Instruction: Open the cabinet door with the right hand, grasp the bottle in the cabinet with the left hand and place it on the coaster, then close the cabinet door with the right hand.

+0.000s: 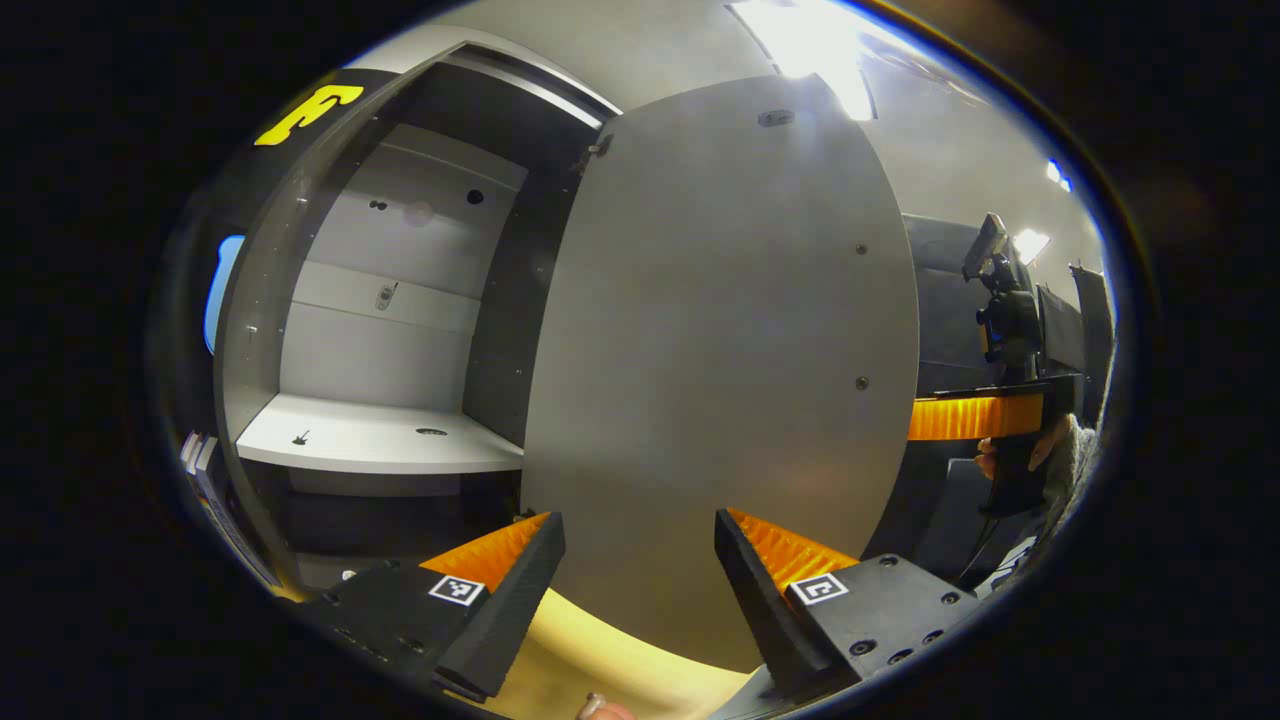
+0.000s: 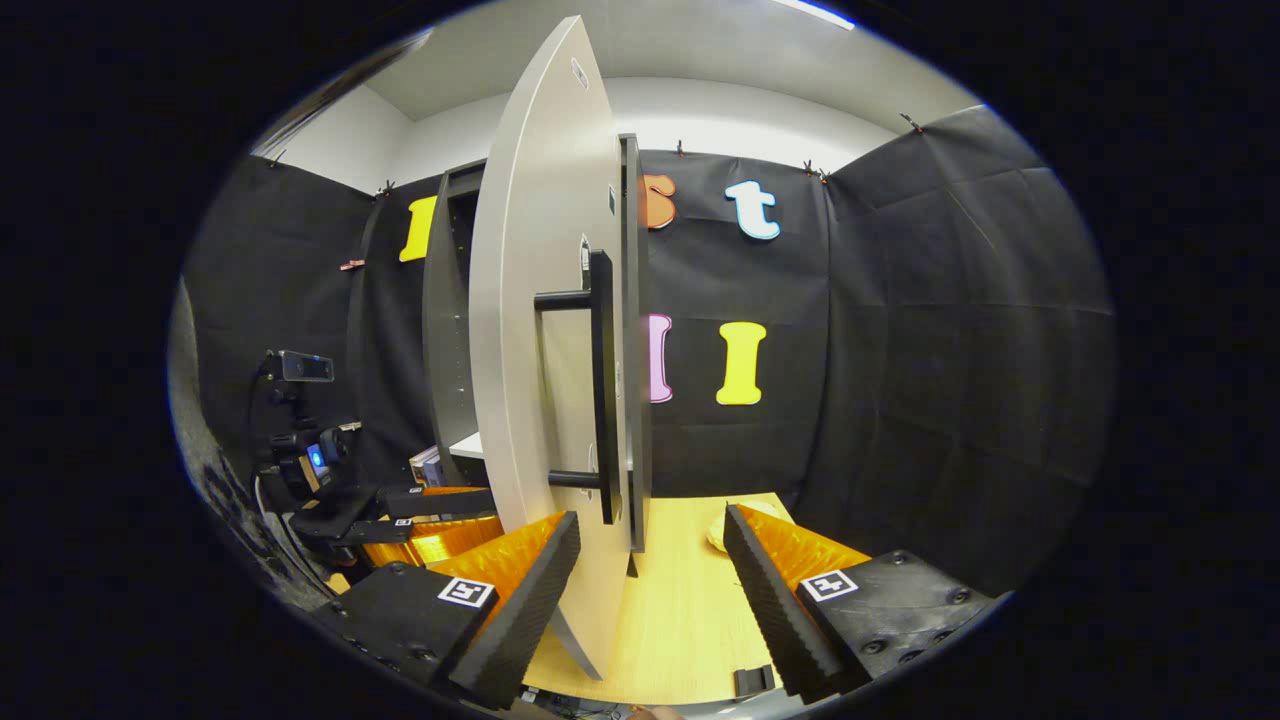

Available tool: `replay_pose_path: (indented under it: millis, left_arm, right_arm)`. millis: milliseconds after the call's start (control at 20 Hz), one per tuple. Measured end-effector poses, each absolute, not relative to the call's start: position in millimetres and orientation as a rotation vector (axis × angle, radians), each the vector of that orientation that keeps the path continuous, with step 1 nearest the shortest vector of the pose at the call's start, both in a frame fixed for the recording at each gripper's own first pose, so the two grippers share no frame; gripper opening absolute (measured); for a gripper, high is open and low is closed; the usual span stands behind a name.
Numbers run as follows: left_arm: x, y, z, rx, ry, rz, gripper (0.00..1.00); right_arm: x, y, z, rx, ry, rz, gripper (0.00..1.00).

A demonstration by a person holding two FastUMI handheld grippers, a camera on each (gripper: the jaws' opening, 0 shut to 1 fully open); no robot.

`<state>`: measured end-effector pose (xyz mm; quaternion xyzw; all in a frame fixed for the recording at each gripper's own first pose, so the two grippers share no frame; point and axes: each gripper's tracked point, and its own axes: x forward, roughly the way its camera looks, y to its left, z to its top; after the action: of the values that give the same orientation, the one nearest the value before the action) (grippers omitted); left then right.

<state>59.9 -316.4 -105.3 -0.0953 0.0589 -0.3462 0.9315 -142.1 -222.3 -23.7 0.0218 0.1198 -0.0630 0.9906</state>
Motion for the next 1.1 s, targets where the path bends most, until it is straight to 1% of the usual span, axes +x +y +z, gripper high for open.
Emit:
replay_pose_path:
  millis: [350, 600, 800, 950, 1100]
  left_arm:
    - [49.6, -280.1, -105.2, -0.165, 0.137, -0.689, 0.95]
    - [32.6, -234.3, -104.9, -0.153, 0.149, -0.650, 0.95]
    - [25.4, -190.3, -103.5, -0.142, 0.152, -0.590, 0.95]
    - [19.7, -157.6, -102.4, -0.132, 0.148, -0.530, 0.95]
    - [14.8, -127.8, -99.8, -0.130, 0.140, -0.453, 0.95]
  right_arm:
    - [-126.5, -172.2, -35.8, 0.110, 0.233, -0.072, 0.95]
    - [-107.1, -143.5, -41.8, 0.110, 0.231, -0.035, 0.97]
    - [-87.4, -95.6, -39.3, 0.141, 0.213, 0.023, 0.98]
    - [-68.9, -76.1, -44.5, 0.164, 0.203, 0.073, 0.97]
    - [-49.0, -40.6, -41.9, 0.172, 0.184, 0.167, 0.98]
